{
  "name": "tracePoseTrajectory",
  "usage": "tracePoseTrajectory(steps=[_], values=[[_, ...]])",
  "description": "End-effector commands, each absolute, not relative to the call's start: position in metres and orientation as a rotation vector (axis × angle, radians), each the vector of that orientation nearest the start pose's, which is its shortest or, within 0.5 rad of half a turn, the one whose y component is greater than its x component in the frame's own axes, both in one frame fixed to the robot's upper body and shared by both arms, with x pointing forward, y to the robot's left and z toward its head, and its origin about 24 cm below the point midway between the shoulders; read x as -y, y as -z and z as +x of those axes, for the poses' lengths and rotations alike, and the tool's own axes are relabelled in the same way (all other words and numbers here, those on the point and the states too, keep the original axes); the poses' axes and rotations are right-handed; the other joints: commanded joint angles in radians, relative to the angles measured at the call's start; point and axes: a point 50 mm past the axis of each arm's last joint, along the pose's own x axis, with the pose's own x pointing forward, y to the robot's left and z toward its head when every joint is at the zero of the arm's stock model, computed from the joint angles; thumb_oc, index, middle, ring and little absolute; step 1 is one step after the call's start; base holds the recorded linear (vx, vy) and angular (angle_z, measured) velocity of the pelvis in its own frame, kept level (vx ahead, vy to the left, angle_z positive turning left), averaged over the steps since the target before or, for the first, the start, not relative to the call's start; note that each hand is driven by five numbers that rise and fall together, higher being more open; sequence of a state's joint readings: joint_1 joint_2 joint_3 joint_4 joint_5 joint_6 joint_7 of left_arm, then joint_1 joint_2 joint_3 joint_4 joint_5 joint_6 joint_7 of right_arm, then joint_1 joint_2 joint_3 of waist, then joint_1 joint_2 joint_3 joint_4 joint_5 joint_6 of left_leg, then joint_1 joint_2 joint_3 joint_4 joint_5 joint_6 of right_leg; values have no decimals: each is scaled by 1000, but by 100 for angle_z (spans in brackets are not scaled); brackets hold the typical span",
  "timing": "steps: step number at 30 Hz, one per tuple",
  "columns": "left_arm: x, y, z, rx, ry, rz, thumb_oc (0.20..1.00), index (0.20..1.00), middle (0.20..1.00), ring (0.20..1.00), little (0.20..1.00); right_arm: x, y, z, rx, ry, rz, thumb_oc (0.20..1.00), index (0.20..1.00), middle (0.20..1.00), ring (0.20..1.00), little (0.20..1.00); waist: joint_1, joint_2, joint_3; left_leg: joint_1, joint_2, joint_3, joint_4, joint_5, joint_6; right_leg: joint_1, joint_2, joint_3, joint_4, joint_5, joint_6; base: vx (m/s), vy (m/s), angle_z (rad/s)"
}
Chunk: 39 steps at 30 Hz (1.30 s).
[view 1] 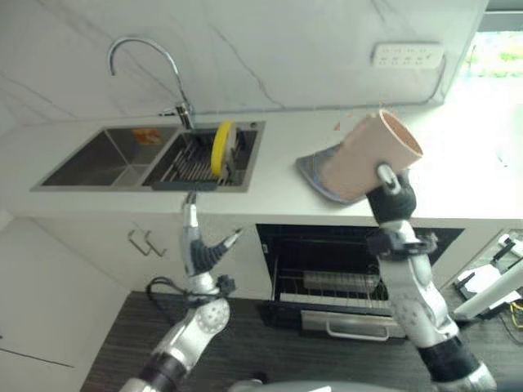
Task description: Place the dishes in the dishwasher.
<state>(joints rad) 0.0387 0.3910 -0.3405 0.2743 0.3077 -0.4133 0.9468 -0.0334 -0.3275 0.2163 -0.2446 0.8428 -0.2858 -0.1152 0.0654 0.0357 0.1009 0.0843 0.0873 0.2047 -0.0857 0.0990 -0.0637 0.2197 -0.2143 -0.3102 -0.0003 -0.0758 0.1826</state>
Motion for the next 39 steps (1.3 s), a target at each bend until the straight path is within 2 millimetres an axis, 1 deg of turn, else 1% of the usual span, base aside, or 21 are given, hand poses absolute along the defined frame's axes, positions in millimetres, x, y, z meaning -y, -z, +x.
tracePoseTrajectory(steps=[1,4,6,7,8,9,10,12,17,20,21,23,25,27,28,33,39], values=[[-177,-53,231,451,-20,460,1000,1000,1000,1000,1000,179,-140,247,508,-215,658,200,200,200,200,200,-2,-18,27,14,44,0,194,-171,7,-124,-16,50,192,-40,-55,-127,-37,0],[-173,-46,229,366,196,519,1000,1000,1000,1000,1000,191,-120,249,442,-212,540,200,200,200,200,200,-19,-14,52,-22,49,8,244,-181,6,-160,-11,52,227,-51,-54,-105,-8,-1],[-175,-41,225,317,289,555,1000,1000,1000,1000,1000,203,-102,247,364,-212,510,200,200,200,200,200,-32,-8,65,-33,57,20,266,-185,4,-174,-10,54,244,-58,-52,-30,30,-25],[-175,-40,223,310,301,560,1000,1000,1000,1000,1000,204,-100,246,354,-210,509,200,200,200,200,200,-33,-8,66,-35,58,21,270,-186,3,-176,-10,55,247,-59,-52,-10,42,-33],[-177,-36,217,276,383,591,1000,1000,1000,1000,1000,216,-86,244,299,-195,478,200,200,200,200,200,-42,-6,75,-48,63,25,290,-191,0,-192,-10,60,267,-67,-52,-10,39,-28],[-177,-34,216,259,417,595,1000,1000,1000,1000,1000,220,-83,244,288,-192,463,200,200,200,200,200,-45,-5,78,-52,65,27,296,-192,0,-198,-11,60,275,-69,-51,-28,78,-31],[-174,-31,215,210,528,583,1000,1000,1000,1000,1000,230,-76,245,256,-193,408,200,200,200,200,200,-55,-2,89,-73,72,36,316,-195,-3,-222,-13,62,304,-79,-51,-21,65,-23],[-168,-30,218,180,605,582,1000,1000,1000,1000,1000,234,-73,247,233,-204,364,200,200,200,200,200,-63,1,95,-81,78,46,322,-195,-3,-235,-16,59,321,-85,-48,-1,65,-9],[-161,-32,223,153,691,652,1000,1000,1000,1000,1000,238,-77,253,201,-252,229,200,200,200,200,200,-73,3,106,-96,83,55,335,-199,-2,-264,-24,60,347,-89,-38,34,38,-2],[-162,-40,229,165,742,738,1000,1000,1000,1000,1000,241,-82,257,178,-295,148,200,200,200,200,200,-70,-3,121,-120,85,53,348,-203,1,-294,-33,60,366,-88,-28,1,3,-13],[-162,-47,233,186,768,787,1000,1000,1000,1000,1000,243,-87,261,185,-317,99,200,200,200,200,200,-67,-7,140,-142,86,50,361,-205,2,-317,-39,59,382,-86,-23,-85,-16,-3],[-162,-52,237,196,781,823,1000,1000,1000,1000,1000,245,-92,264,196,-322,74,200,200,200,200,200,-64,-11,155,-164,87,45,376,-208,3,-339,-45,59,397,-85,-20,-115,-30,4],[-160,-60,245,211,803,889,1000,1000,1000,1000,1000,246,-99,273,204,-317,45,200,200,200,200,200,-57,-18,182,-203,88,32,403,-212,6,-378,-54,59,428,-83,-15,-148,-77,1],[-158,-64,251,227,808,954,1000,1000,1000,1000,1000,248,-102,281,196,-298,41,200,200,200,200,200,-49,-25,205,-237,87,19,428,-215,7,-410,-57,63,455,-84,-13,-107,-88,5],[-158,-67,253,244,801,988,1000,1000,1000,1000,1000,249,-102,284,184,-277,68,200,200,200,200,200,-42,-30,218,-256,86,8,441,-217,10,-423,-56,67,465,-85,-14,-55,-61,12],[-159,-68,255,243,779,1024,1000,1000,1000,1000,1000,251,-103,290,175,-248,82,200,200,200,200,200,-29,-35,236,-282,82,-6,449,-215,11,-448,-54,71,477,-85,-13,-26,-25,1],[-157,-66,251,261,790,1098,1000,1000,1000,1000,1000,254,-98,295,126,-212,64,200,200,200,200,200,-13,-38,244,-285,79,-17,444,-208,10,-441,-55,67,470,-82,-12,22,-7,2]])
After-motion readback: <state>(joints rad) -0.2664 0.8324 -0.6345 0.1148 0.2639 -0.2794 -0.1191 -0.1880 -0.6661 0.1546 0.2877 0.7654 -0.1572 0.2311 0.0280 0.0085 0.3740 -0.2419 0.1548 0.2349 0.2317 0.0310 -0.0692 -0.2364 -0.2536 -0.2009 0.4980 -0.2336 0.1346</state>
